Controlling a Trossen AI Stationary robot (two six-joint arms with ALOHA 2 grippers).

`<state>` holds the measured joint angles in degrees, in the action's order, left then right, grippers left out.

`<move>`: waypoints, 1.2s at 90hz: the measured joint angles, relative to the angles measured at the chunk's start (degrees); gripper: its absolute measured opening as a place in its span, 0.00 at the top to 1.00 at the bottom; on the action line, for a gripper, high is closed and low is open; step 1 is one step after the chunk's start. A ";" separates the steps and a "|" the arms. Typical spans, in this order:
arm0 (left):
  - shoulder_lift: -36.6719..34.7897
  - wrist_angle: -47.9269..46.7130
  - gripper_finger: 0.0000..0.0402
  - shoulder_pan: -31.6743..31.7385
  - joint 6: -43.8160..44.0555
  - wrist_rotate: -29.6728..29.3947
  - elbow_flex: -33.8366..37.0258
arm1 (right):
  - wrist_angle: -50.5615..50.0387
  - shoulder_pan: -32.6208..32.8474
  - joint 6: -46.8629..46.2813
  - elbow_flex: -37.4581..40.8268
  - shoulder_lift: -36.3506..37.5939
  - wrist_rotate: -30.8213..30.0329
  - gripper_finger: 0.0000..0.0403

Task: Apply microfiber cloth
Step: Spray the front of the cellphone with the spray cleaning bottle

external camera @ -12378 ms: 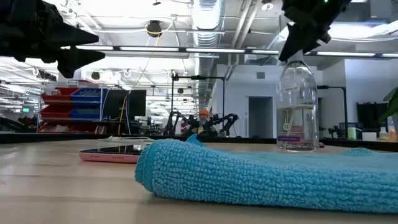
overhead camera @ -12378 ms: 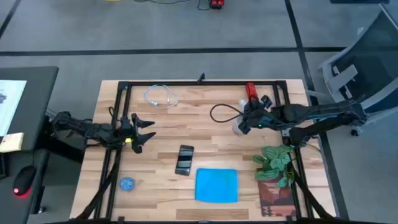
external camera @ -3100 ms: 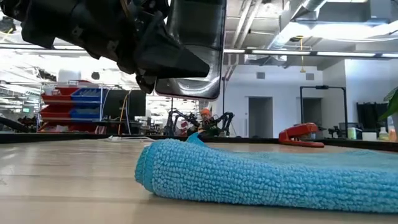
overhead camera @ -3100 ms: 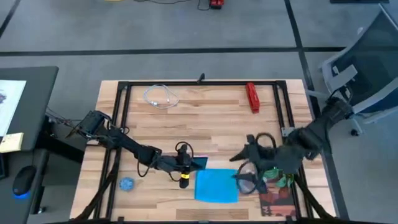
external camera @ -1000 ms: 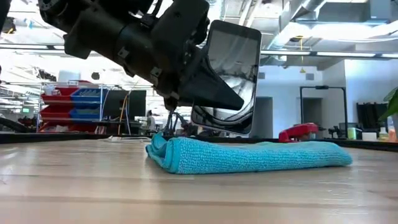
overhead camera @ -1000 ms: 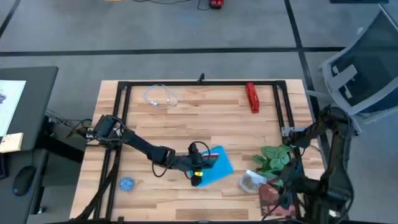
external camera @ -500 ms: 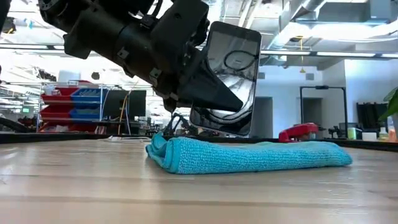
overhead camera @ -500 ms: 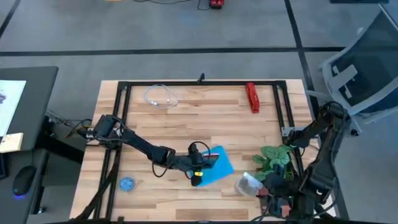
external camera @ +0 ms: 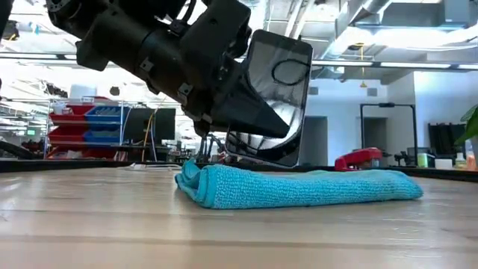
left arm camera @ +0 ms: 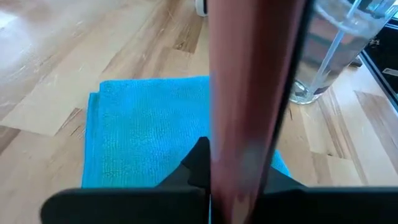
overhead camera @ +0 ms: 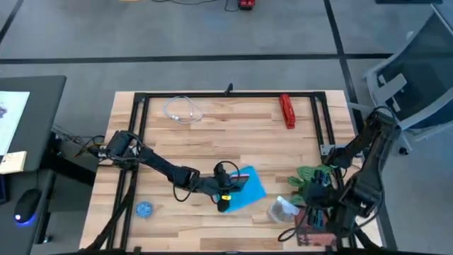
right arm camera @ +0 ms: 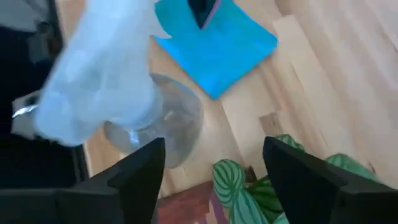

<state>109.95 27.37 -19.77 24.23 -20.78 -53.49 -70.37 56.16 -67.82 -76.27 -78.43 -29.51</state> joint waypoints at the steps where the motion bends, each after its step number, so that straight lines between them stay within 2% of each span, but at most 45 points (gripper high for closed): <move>1: -0.01 0.00 0.98 0.00 0.14 0.00 0.00 | 0.26 -0.19 0.55 0.04 0.16 0.31 0.32; 12: -0.04 -0.08 0.98 0.13 1.75 0.00 0.00 | 9.14 -1.64 8.91 3.12 1.61 3.62 0.28; 23: -0.04 -0.06 0.98 0.34 3.08 0.00 0.00 | 15.22 -0.02 16.32 5.42 1.61 3.02 0.25; 44: -0.04 -0.01 0.98 0.48 4.19 -0.01 0.00 | 19.03 4.08 17.58 12.78 1.63 -7.31 0.22; 61: -0.04 1.61 0.98 0.63 5.45 -0.03 0.00 | 26.60 6.18 21.79 18.30 1.61 -14.42 0.20; 81: -0.07 6.20 0.98 1.44 5.42 -0.28 -0.02 | 33.12 6.10 27.98 19.52 1.59 -15.65 0.20; 108: -0.09 5.99 0.98 1.90 5.11 -0.34 -0.03 | 36.84 3.03 32.23 19.49 0.85 -13.72 0.20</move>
<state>109.86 33.35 -17.87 29.33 -21.11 -53.52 -33.53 59.20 -35.59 -56.77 -77.57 -43.24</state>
